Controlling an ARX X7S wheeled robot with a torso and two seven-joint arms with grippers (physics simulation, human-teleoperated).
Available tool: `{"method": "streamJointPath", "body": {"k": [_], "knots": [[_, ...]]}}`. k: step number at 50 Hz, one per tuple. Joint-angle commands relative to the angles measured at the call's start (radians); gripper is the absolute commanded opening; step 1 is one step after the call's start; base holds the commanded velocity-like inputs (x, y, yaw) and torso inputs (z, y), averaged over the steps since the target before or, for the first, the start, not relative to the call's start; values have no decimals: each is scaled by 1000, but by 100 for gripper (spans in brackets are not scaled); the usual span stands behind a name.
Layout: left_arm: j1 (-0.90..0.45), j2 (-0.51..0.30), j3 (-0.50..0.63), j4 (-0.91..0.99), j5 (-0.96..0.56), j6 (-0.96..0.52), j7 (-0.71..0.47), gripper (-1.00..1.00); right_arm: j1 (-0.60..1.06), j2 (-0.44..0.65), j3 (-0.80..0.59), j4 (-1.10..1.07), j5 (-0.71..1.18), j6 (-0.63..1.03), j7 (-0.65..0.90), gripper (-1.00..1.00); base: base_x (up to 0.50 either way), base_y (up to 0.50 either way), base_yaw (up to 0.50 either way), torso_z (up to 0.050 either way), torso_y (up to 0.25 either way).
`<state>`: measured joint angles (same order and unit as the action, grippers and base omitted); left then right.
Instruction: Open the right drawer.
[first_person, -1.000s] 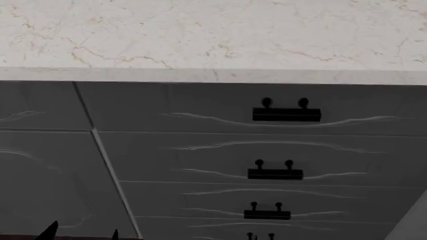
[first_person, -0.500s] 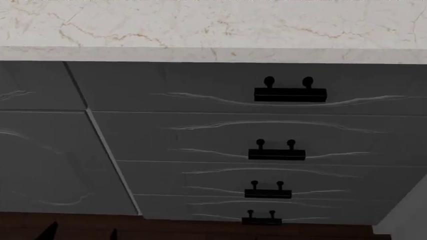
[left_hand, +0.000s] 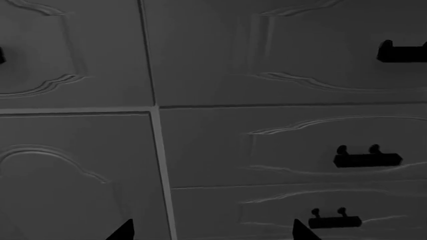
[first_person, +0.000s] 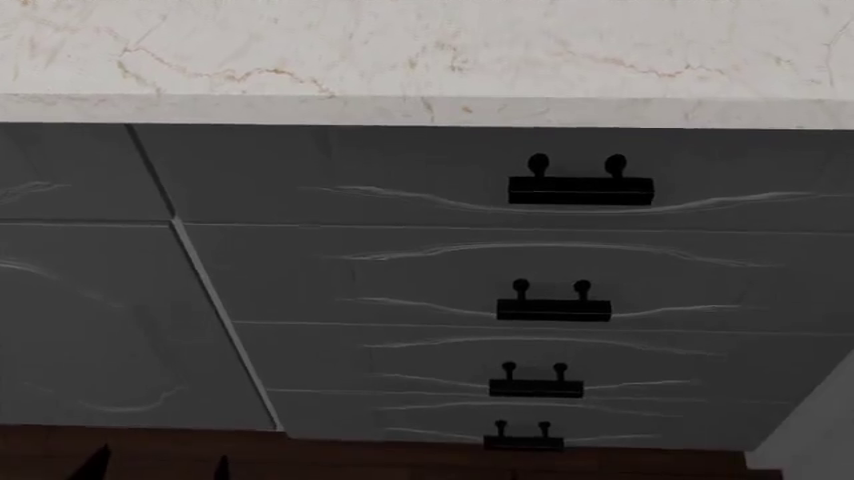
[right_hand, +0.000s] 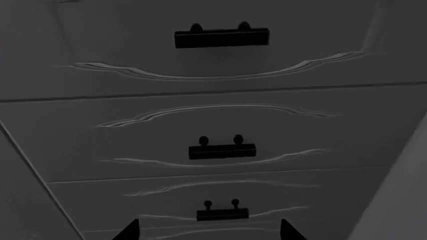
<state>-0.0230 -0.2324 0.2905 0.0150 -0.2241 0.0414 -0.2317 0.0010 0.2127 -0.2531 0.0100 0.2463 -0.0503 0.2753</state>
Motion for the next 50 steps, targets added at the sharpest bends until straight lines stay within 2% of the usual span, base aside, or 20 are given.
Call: {"method": "streamJointPath", "body": {"k": [1,50], "knots": [[0,-5,4,6,-6,-1,-5,100,0,5,-8,-5,3,-4,0,100,152,0,0,0,0],[-3,-19,23,2,-31,15,-14,100,2,19,-23,-1,35,-10,6,100,177,0,0,0,0]]}}
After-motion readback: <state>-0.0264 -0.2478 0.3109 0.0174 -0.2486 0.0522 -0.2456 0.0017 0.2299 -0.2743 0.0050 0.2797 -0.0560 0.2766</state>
